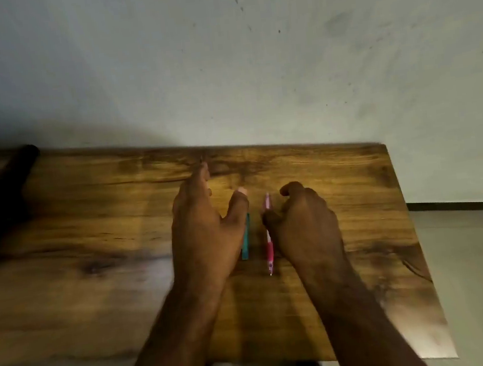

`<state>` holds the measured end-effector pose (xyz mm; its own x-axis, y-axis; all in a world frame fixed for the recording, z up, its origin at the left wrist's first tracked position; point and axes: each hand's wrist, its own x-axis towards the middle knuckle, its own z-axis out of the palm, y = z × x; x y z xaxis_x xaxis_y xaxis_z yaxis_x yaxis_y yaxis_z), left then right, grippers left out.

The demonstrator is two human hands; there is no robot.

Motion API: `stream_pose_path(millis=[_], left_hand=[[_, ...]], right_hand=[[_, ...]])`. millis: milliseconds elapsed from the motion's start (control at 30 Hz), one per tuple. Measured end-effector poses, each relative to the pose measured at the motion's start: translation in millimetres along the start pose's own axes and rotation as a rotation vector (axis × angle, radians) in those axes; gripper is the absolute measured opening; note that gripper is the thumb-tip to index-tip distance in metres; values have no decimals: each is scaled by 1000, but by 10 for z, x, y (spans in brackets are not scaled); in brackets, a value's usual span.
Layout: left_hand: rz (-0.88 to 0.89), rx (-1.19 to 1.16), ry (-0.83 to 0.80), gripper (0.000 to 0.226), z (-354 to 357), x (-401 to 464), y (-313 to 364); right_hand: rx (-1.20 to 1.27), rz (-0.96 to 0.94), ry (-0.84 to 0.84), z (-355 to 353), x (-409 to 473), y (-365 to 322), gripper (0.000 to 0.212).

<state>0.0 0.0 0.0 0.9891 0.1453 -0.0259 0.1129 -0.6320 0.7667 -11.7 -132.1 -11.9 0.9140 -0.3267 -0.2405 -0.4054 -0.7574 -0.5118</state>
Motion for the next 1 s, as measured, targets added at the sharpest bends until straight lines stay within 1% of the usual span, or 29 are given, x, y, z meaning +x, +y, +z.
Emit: stream_pose_path(millis=[67,167,267,300,367,467,567,667,733,833,900,1000], left_hand=[[-14,-26,-44,65,54,74,-3],[-87,-102,-89,53,83,124,-16],[-105,-92,-119,42,55,112,0],[-93,-83,-124,39,50,112,-5],[-89,-78,-158,35,34,110,-9],[-110,-141,-253,32,24,96,-27],[-117,-198,-333,30,29,83,-39],[-91,-210,-347,20,44,78,-66],[-82,-210,-333,14,57,84,-91],[-76,-214,-346,10,82,95,-102],[-87,-220,-359,11,103,91,-86],[-92,-217,-380,11,135,82,-75]], right_hand=[[-2,0,-2,83,53,-35,37],[-27,-14,15,203,51,-81,25],[31,-10,-2,195,99,-33,24],[107,-1,-16,175,122,-14,25],[334,36,-42,118,146,2,21],[666,80,-94,18,169,3,20],[868,102,-190,-66,168,-23,19],[916,71,-243,-77,156,-35,19],[913,56,-237,-69,168,-40,16],[967,69,-157,-61,198,-32,13],[970,93,-98,-40,226,-13,15],[952,118,-64,7,261,28,14]])
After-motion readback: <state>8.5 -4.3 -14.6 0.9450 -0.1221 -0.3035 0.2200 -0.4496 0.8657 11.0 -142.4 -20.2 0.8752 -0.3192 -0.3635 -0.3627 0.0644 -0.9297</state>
